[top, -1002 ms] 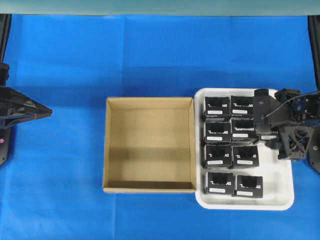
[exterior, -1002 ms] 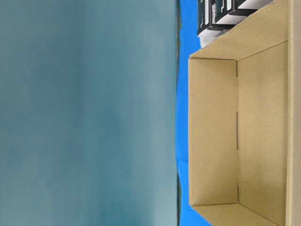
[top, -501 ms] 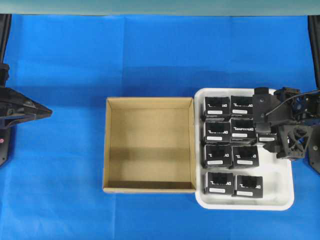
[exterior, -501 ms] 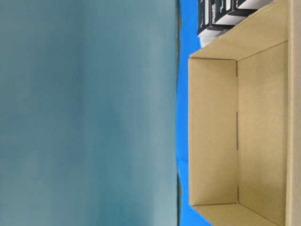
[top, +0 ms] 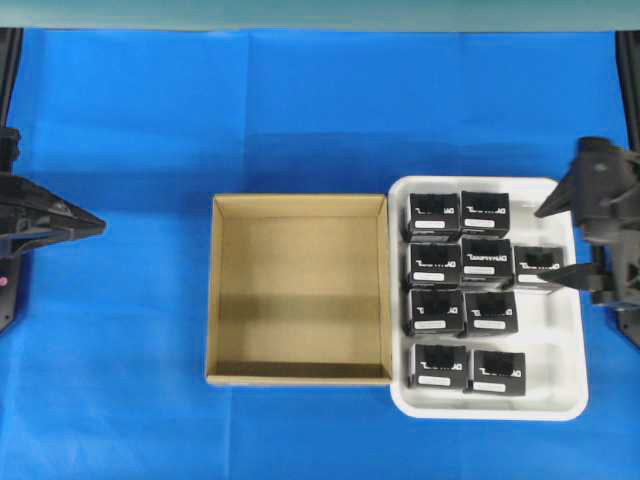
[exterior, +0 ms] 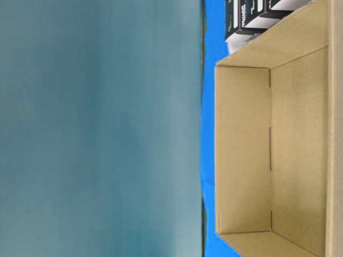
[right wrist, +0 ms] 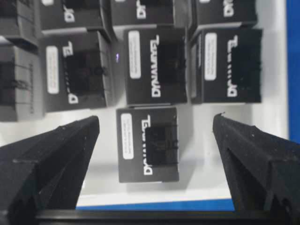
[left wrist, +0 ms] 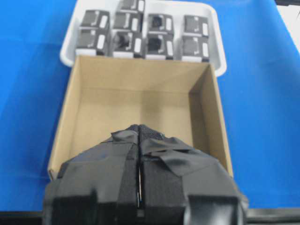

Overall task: Pick the box from inside the cardboard box.
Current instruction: 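Open the right gripper and withdraw it to the right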

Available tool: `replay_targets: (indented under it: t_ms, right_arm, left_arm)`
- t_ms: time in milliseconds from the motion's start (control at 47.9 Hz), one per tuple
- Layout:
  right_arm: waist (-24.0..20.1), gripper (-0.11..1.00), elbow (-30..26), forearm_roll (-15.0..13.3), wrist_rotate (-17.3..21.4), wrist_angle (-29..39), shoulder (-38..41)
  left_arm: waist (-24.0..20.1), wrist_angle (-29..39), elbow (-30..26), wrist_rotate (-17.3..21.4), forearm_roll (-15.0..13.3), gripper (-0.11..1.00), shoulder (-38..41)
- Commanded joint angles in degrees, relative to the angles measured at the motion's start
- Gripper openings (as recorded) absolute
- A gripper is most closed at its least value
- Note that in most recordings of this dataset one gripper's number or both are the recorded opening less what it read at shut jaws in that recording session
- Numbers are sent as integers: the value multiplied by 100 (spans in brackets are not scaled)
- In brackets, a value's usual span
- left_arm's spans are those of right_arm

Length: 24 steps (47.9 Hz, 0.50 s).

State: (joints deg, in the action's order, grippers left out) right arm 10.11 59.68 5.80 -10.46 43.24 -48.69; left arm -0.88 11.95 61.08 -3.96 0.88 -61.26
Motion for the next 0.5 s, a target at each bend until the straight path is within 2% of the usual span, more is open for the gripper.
replay_targets:
  t_ms: [0,480]
  right_arm:
    - [9,98,-88,9,26,-53,-264]
    - [9,98,-18,9,1028,-1336,-1028]
  left_arm:
    - [9,-53,-167,-9,9,-7,62]
    - [9,-53,-176,-18,9,-7,53]
